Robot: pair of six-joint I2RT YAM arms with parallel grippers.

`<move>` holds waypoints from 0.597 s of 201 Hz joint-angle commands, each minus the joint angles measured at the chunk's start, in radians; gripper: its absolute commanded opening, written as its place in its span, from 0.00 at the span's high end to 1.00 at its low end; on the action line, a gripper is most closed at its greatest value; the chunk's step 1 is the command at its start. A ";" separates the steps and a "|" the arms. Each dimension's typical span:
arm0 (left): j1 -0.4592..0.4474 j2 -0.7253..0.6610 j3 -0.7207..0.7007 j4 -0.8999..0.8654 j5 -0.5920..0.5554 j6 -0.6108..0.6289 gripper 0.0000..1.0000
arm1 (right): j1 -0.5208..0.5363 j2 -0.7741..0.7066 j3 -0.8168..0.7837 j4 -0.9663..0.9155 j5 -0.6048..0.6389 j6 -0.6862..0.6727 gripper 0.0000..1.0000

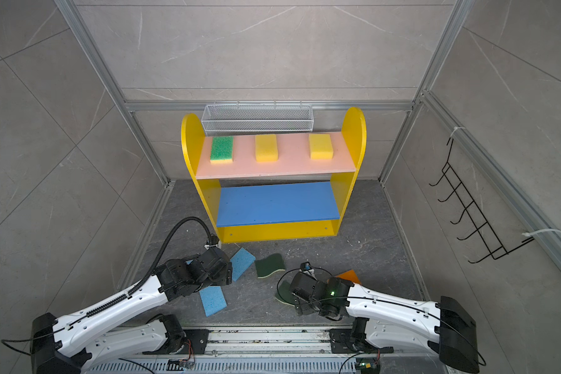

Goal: Arrange cleaning sponges on a shelf
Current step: Rotate the cleaning sponge at the bottom-center of the table.

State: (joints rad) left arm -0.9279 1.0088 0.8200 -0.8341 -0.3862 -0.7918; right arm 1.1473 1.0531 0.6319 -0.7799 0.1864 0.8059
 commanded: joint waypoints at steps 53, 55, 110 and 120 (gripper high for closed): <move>-0.005 0.025 0.038 -0.003 -0.002 0.014 0.26 | 0.133 0.117 0.034 -0.012 0.080 0.035 0.14; -0.005 0.024 0.038 -0.004 -0.002 0.013 0.26 | 0.135 0.123 0.037 -0.011 0.080 0.035 0.14; -0.005 -0.027 0.011 -0.013 -0.017 -0.008 0.26 | 0.147 0.193 0.045 0.030 0.099 0.073 0.13; -0.005 -0.031 0.007 -0.013 -0.020 -0.010 0.26 | 0.147 0.203 0.047 0.044 0.098 0.072 0.13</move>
State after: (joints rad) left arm -0.9279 1.0073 0.8330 -0.8368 -0.3878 -0.7929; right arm 1.2892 1.2350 0.6544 -0.7601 0.2512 0.8463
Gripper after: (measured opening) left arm 0.743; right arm 0.871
